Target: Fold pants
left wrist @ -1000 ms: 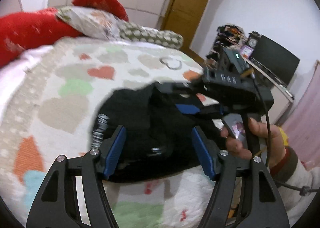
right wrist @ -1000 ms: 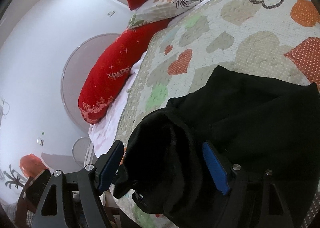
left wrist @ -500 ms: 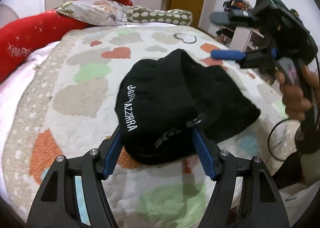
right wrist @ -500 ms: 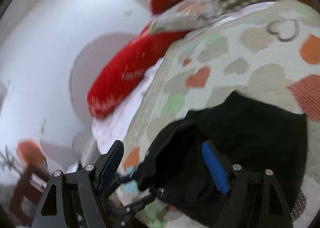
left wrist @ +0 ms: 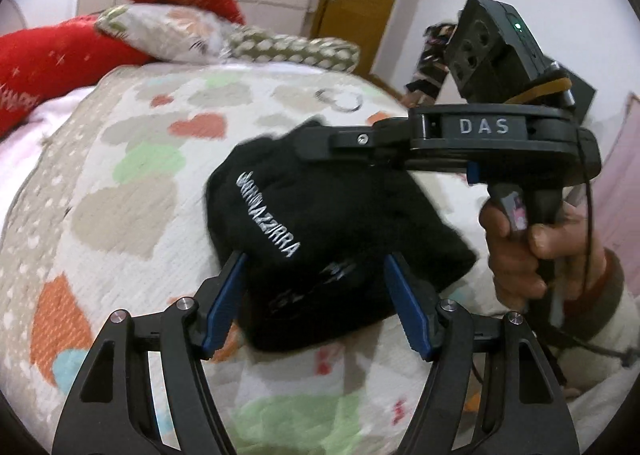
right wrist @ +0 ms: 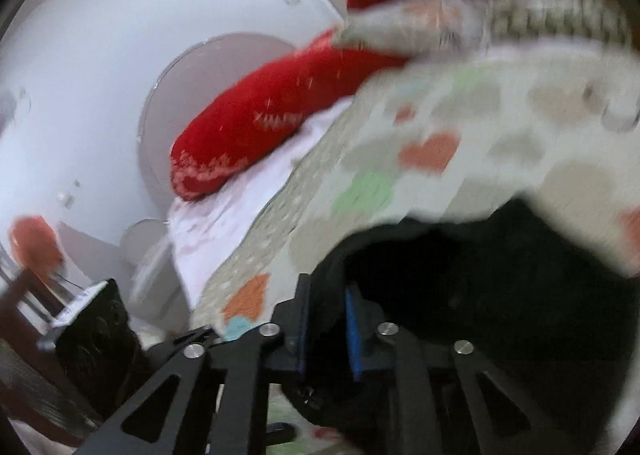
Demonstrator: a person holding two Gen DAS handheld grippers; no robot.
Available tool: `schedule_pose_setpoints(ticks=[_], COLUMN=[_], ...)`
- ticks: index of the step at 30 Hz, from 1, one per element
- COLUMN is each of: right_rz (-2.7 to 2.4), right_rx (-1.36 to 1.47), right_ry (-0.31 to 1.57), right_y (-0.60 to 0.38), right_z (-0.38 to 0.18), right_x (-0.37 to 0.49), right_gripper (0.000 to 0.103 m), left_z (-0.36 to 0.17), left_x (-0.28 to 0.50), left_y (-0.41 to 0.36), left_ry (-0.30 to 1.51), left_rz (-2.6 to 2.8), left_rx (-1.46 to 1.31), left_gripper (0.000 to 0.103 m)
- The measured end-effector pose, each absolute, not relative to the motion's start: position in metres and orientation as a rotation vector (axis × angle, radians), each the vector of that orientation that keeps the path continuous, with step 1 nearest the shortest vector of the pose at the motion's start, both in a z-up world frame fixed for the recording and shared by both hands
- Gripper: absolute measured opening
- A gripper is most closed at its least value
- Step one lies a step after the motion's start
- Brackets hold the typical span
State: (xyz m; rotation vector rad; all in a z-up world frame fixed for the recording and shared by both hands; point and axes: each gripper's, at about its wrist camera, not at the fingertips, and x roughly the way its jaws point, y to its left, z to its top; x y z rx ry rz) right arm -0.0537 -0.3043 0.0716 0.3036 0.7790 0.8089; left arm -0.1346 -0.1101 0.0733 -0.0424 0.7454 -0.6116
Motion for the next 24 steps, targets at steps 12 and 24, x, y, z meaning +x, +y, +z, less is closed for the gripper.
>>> schedule_pose_setpoints(ticks=[12,24], right_rz=[0.669,0.620], right_rx=[0.543,0.369], right_ry=[0.863,0.896], right_y=[-0.378,-0.327], right_z=[0.032,0.015], right_x=[-0.038,-0.019], right_gripper=[0.081,0.068], left_z=[0.048,0.042], left_x=[-0.121,-0.122], left_y=[-0.145,-0.137], left_ry=[0.816,0.819], left_rz=[-0.646,-0.657], left_rx=[-0.044,-0.070], left_gripper=[0.078,0.078])
